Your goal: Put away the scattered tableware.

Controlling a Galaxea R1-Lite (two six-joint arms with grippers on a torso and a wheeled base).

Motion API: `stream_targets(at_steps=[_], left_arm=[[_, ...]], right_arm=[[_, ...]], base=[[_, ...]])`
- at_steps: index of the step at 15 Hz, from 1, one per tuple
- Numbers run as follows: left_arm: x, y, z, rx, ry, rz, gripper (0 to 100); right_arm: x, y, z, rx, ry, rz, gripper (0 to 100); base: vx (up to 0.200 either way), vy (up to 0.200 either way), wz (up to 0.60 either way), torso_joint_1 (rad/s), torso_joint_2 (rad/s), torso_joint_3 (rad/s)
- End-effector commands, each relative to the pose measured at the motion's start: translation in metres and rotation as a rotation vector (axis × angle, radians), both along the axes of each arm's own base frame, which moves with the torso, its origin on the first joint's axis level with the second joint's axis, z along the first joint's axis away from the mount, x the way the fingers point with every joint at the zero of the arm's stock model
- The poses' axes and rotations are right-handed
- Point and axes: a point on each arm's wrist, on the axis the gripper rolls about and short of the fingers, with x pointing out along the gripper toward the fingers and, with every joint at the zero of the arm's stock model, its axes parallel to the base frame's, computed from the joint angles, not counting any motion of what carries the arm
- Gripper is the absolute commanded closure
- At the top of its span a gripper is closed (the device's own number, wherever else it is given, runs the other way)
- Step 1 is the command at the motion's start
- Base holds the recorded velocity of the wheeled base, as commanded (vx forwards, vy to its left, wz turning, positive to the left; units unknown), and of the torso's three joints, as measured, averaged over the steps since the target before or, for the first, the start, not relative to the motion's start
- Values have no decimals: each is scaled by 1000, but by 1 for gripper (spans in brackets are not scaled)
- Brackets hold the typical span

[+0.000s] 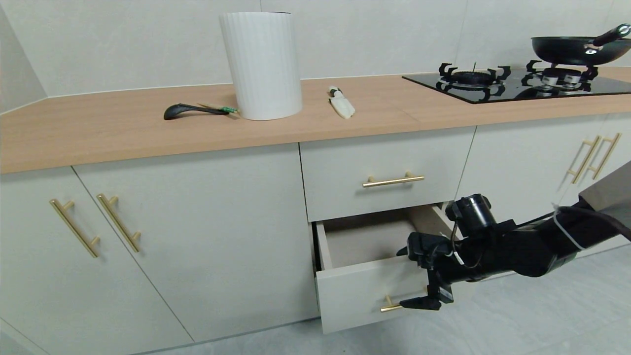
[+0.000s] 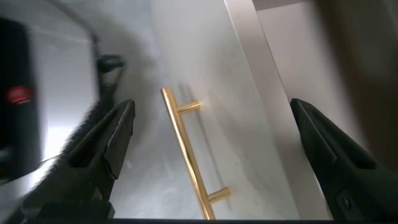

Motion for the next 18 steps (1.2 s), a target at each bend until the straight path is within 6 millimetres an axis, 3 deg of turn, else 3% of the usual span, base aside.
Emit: stream_targets(at_steps=[1, 5, 11, 16, 18], left_arm=[[0, 0, 0, 0, -1, 0, 0], [0, 0, 0, 0, -1, 0, 0], [0, 0, 0, 0, -1, 0, 0], [0, 0, 0, 0, -1, 0, 0], [0, 0, 0, 0, -1, 0, 0]], right_arm=[[-21, -8, 19, 9, -25, 0, 0], [-59, -18, 22, -8, 7, 9, 0], [-74, -25, 15, -30, 45, 3, 0], [-77, -26, 24, -22, 15, 0, 0], [-92, -28, 28, -20, 12, 12, 0]], base=[[0, 0, 0, 0, 0, 0], [0, 0, 0, 0, 0, 0], [0, 0, 0, 0, 0, 0], [0, 0, 0, 0, 0, 0], [0, 0, 0, 0, 0, 0]])
